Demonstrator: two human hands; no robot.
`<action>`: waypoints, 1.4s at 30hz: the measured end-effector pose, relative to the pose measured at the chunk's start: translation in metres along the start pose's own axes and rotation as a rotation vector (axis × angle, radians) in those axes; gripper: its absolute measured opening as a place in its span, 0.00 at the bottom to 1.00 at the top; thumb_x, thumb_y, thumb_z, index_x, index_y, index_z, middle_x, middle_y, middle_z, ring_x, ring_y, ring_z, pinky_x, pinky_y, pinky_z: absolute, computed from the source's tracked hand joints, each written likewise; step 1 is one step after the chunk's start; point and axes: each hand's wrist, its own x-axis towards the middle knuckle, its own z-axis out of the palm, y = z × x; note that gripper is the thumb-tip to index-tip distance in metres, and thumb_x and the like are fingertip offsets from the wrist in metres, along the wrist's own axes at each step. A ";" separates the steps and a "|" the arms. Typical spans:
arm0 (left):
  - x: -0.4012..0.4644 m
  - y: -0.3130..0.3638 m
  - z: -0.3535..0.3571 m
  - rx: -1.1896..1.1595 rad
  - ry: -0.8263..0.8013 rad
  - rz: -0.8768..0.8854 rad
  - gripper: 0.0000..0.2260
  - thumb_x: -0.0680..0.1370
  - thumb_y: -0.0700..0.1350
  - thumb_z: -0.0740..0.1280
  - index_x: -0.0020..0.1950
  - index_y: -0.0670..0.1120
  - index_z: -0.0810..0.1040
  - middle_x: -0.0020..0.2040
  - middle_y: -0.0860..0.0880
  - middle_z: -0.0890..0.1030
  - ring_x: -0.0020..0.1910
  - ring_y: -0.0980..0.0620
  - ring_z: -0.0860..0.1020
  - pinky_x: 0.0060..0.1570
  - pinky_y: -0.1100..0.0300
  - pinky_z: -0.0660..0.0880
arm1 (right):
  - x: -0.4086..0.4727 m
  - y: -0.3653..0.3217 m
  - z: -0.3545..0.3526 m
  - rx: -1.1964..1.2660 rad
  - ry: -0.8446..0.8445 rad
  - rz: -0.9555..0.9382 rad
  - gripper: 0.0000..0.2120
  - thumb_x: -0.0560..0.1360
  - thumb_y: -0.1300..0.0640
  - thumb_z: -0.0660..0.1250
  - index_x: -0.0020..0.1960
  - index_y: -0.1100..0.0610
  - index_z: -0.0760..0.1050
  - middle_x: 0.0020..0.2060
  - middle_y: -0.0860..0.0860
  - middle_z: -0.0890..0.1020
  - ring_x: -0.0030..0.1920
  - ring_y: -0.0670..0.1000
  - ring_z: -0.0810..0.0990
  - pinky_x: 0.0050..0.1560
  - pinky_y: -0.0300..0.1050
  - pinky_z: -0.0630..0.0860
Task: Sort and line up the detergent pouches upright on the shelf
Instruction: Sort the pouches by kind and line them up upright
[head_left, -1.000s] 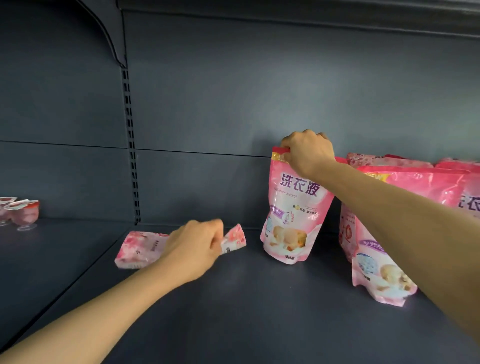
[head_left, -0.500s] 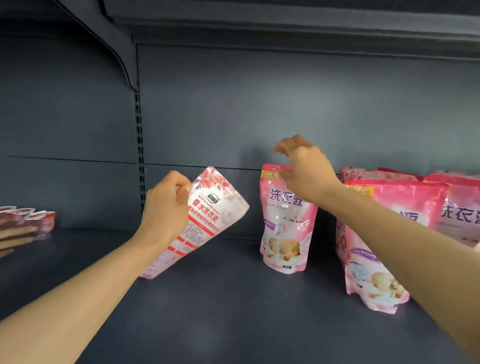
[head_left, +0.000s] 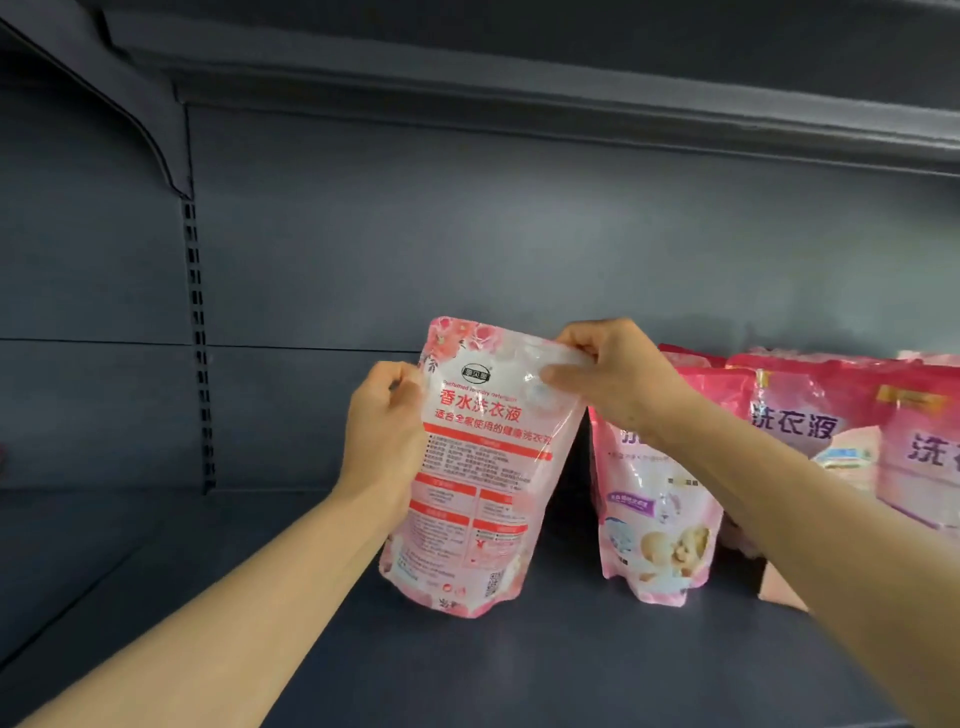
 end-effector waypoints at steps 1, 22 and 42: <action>-0.002 -0.003 0.006 -0.020 0.001 -0.024 0.09 0.82 0.45 0.56 0.50 0.43 0.73 0.42 0.47 0.82 0.36 0.53 0.81 0.33 0.61 0.77 | -0.002 0.003 -0.002 -0.022 0.021 -0.011 0.09 0.72 0.63 0.69 0.36 0.53 0.74 0.32 0.49 0.78 0.31 0.47 0.73 0.32 0.37 0.70; -0.063 -0.087 0.015 0.363 -0.398 -0.132 0.36 0.71 0.46 0.73 0.67 0.60 0.52 0.63 0.57 0.70 0.58 0.59 0.73 0.46 0.65 0.73 | -0.094 0.075 0.061 0.342 -0.013 0.079 0.30 0.76 0.67 0.62 0.70 0.45 0.55 0.57 0.45 0.79 0.57 0.44 0.79 0.55 0.46 0.79; -0.072 -0.096 0.005 0.413 -0.482 0.082 0.31 0.71 0.37 0.72 0.70 0.53 0.63 0.61 0.58 0.74 0.58 0.61 0.75 0.51 0.71 0.73 | -0.141 0.078 0.080 0.201 -0.092 0.083 0.29 0.70 0.78 0.56 0.60 0.50 0.74 0.49 0.46 0.81 0.50 0.44 0.80 0.51 0.36 0.75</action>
